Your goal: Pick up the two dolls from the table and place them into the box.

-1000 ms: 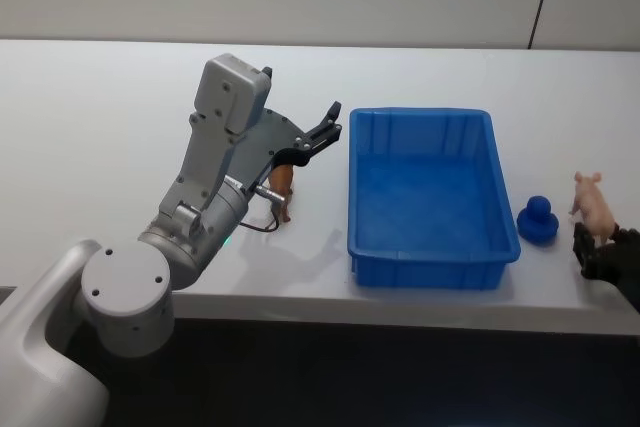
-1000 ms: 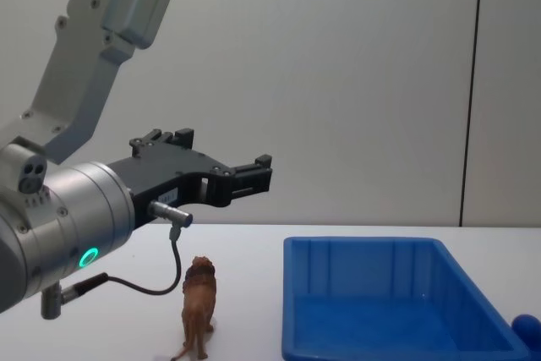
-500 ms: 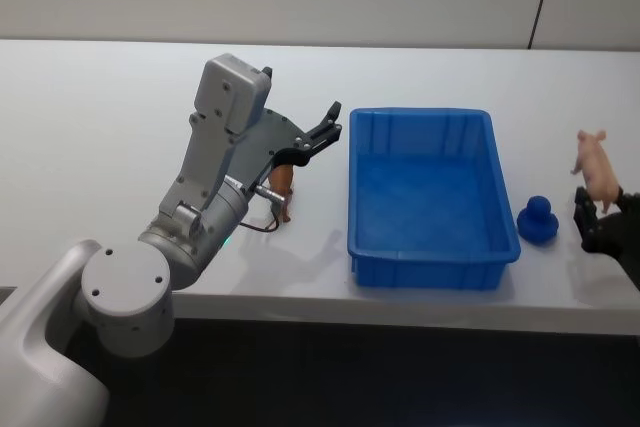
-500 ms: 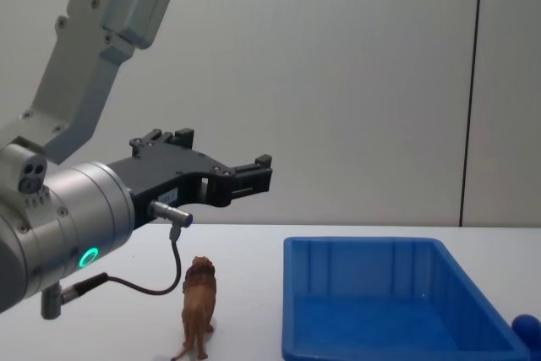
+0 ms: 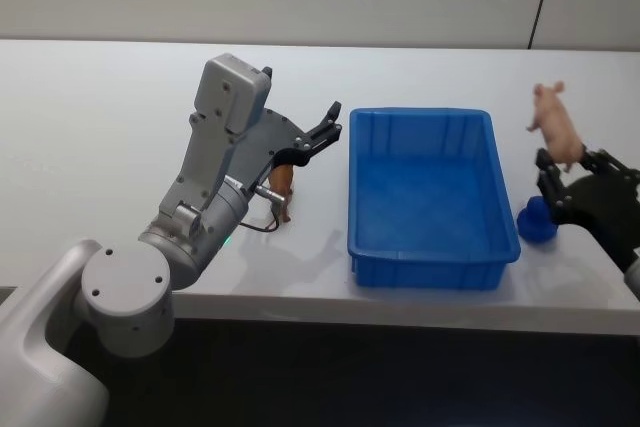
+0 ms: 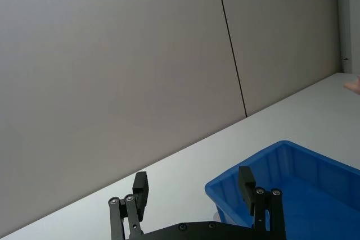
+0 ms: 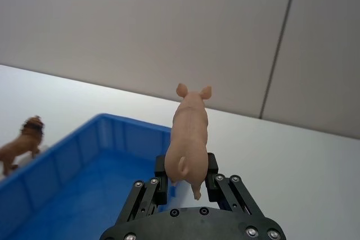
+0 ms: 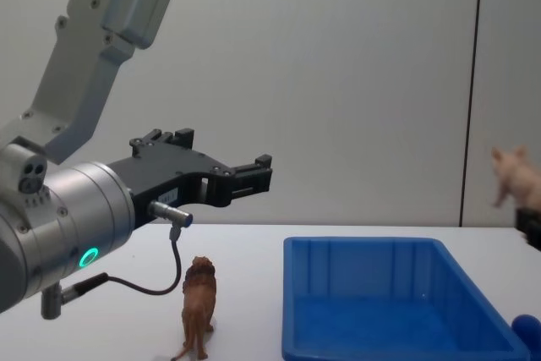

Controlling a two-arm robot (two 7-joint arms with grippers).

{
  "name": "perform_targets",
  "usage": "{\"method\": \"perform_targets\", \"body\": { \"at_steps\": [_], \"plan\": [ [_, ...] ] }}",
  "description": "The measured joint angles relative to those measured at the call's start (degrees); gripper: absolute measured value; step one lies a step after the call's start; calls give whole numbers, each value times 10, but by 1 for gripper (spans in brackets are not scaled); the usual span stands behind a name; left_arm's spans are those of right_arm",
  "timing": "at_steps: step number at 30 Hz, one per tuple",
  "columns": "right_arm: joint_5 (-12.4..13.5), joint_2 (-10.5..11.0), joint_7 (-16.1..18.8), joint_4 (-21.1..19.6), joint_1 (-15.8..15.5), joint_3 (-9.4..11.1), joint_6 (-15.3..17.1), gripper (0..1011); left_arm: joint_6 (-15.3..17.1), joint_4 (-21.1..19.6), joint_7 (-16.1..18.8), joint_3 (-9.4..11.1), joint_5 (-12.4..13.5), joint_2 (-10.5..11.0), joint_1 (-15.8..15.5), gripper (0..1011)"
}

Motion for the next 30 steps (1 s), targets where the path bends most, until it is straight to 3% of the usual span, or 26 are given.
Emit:
{"method": "perform_targets", "body": {
  "at_steps": [7,17,23,30],
  "plan": [
    [-1,-9,42,-24,14,-9,25,361,0,0,0,0,0,0,0,1002],
    [-13,-36,90,-27,59,-27,109,384,0,0,0,0,0,0,0,1002],
    [-31,-52,101,-7,89,-35,153,615,0,0,0,0,0,0,0,1001],
    [-46,-65,102,15,113,-41,179,793,0,0,0,0,0,0,0,1002]
  ]
}}
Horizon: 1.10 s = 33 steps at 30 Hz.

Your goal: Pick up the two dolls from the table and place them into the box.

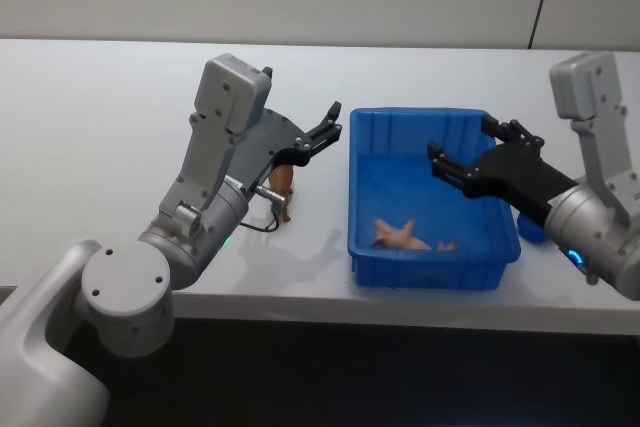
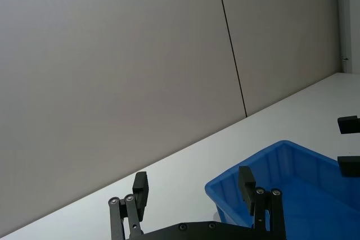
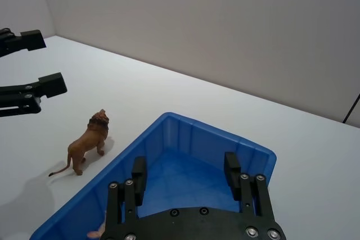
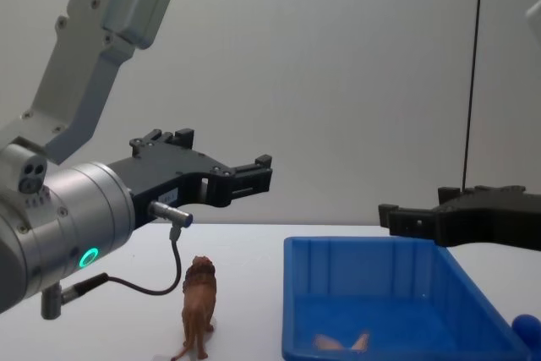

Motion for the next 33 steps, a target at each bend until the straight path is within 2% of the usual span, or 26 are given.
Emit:
{"method": "perform_targets", "body": {
  "at_steps": [1,8,25,33],
  "plan": [
    [-1,-1,-1,2,2,0,2,847,0,0,0,0,0,0,0,1001],
    [-6,-4,-12,9,9,0,9,1001,0,0,0,0,0,0,0,1001],
    [12,24,-48,1,-17,24,10,1001,0,0,0,0,0,0,0,1001],
    [16,39,-63,13,-29,37,8,1000,0,0,0,0,0,0,0,1001]
  ]
}}
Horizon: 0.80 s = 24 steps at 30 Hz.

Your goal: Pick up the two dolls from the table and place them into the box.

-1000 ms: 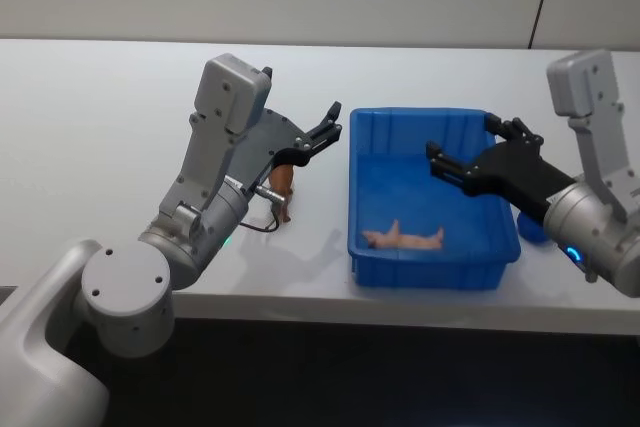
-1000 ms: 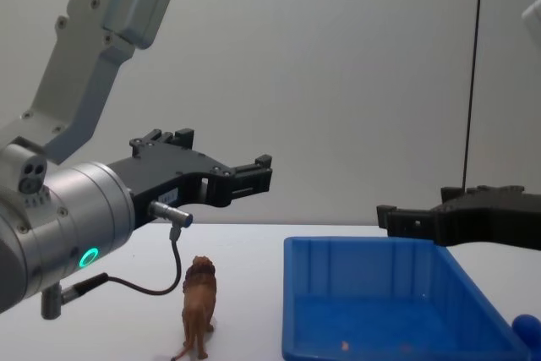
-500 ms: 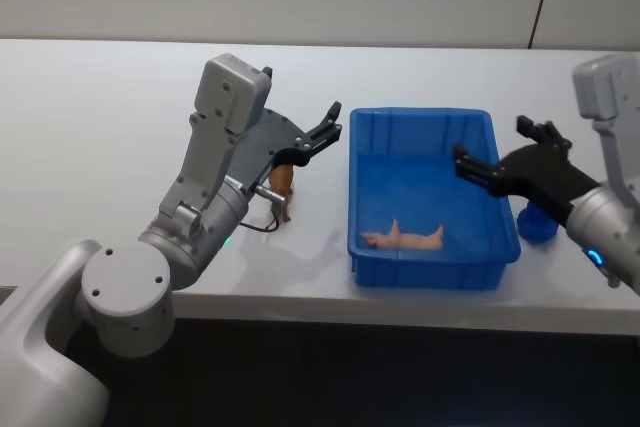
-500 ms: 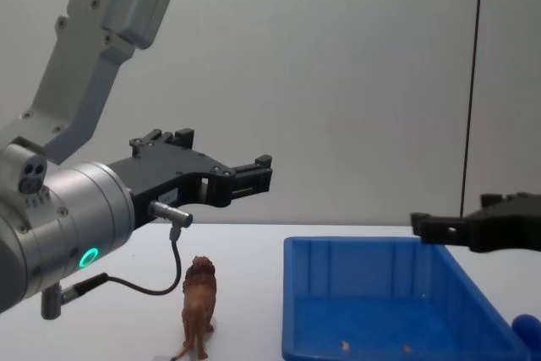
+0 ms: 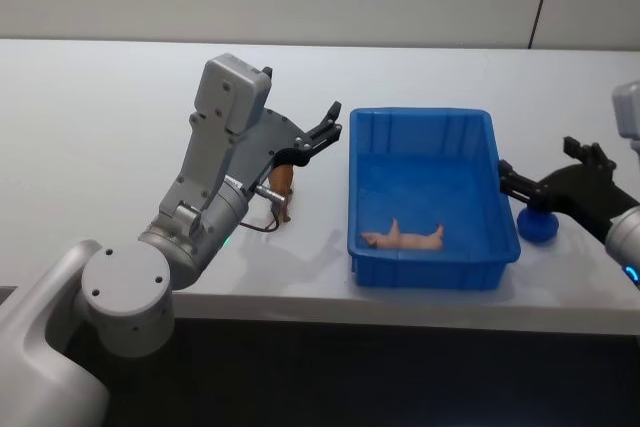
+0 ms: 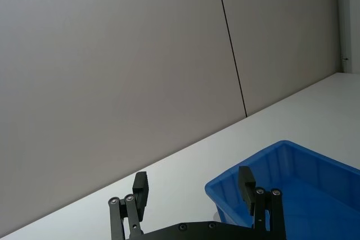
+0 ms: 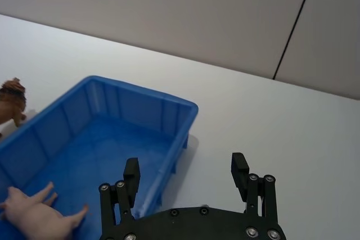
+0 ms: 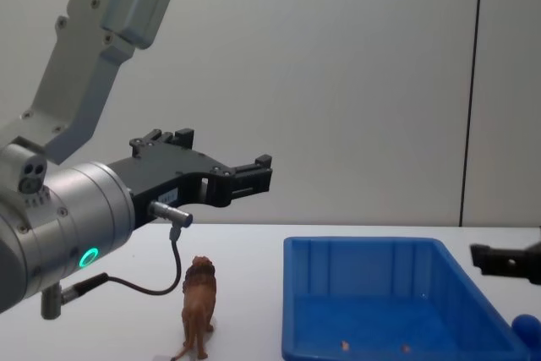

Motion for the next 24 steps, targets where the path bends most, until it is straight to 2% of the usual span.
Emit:
{"method": "perform_targets", "body": {
  "at_steps": [12,24],
  "plan": [
    [-1,11,-2,28,-8,8,-1,1001,0,0,0,0,0,0,0,1002],
    [-9,11,12,60,-11,4,-1,1000,0,0,0,0,0,0,0,1002]
  ]
}}
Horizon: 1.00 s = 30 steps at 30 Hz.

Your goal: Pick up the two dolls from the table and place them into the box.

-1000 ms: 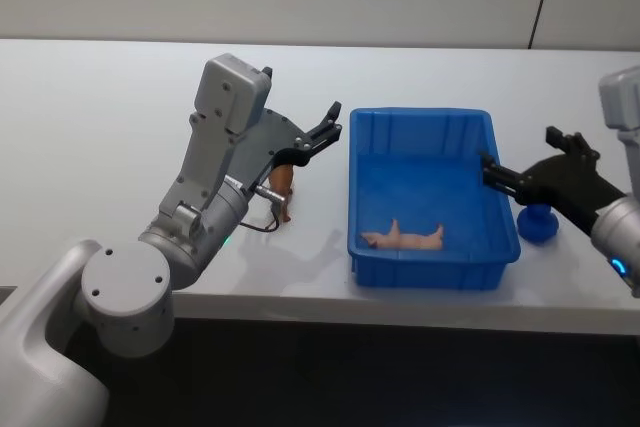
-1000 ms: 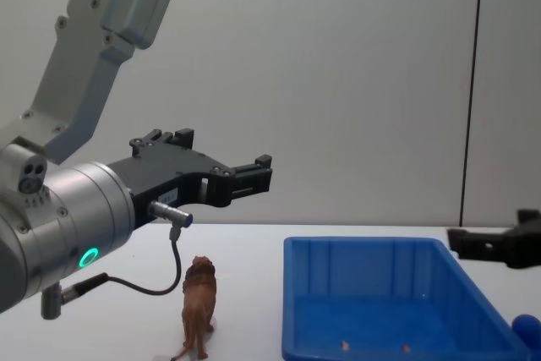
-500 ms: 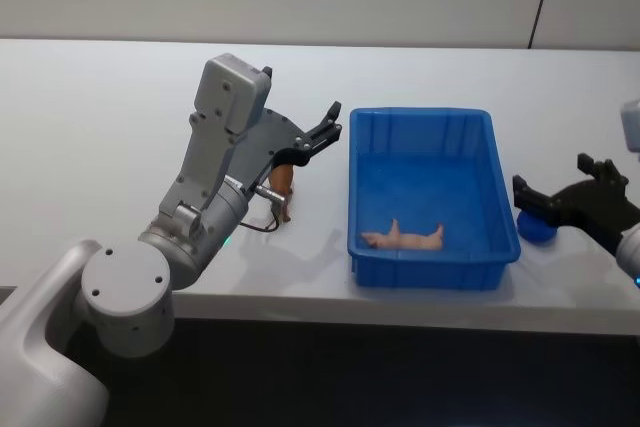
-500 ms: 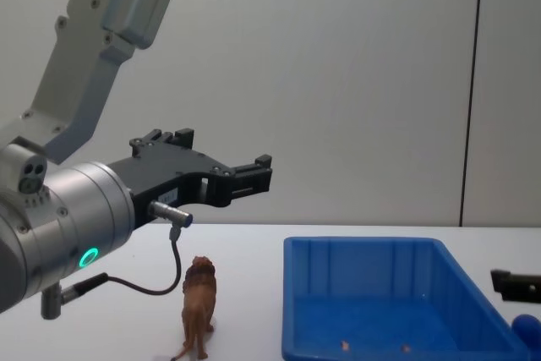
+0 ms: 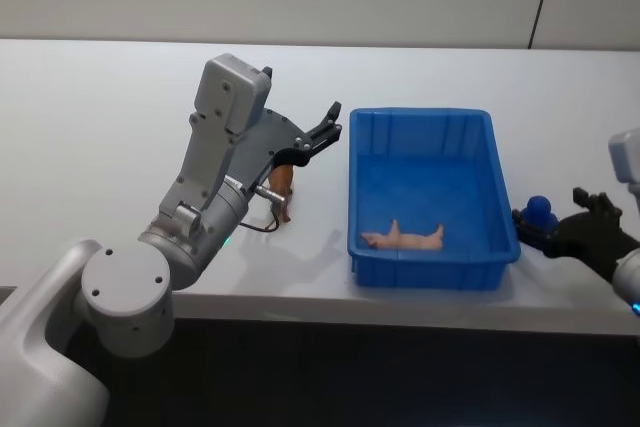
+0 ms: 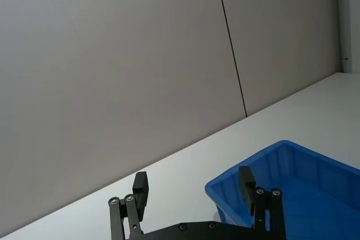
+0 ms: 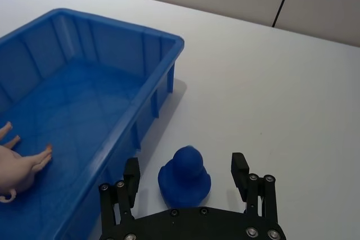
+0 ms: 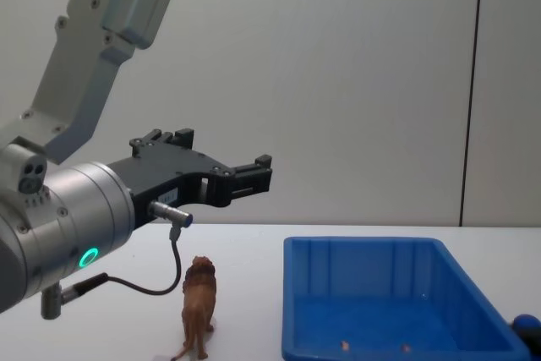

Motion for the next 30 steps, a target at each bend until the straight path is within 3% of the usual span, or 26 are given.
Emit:
{"method": "perform_targets", "body": {
  "at_steps": [10,16,27,30],
  "plan": [
    [-1,-7,0,29,5,-4,-5,1001,0,0,0,0,0,0,0,1002],
    [6,-11,-6,43,9,-4,-10,901,0,0,0,0,0,0,0,1001],
    [26,-16,-15,62,16,0,-16,554,0,0,0,0,0,0,0,1001],
    [31,-17,-16,66,18,1,-17,521,0,0,0,0,0,0,0,1001]
  ]
}}
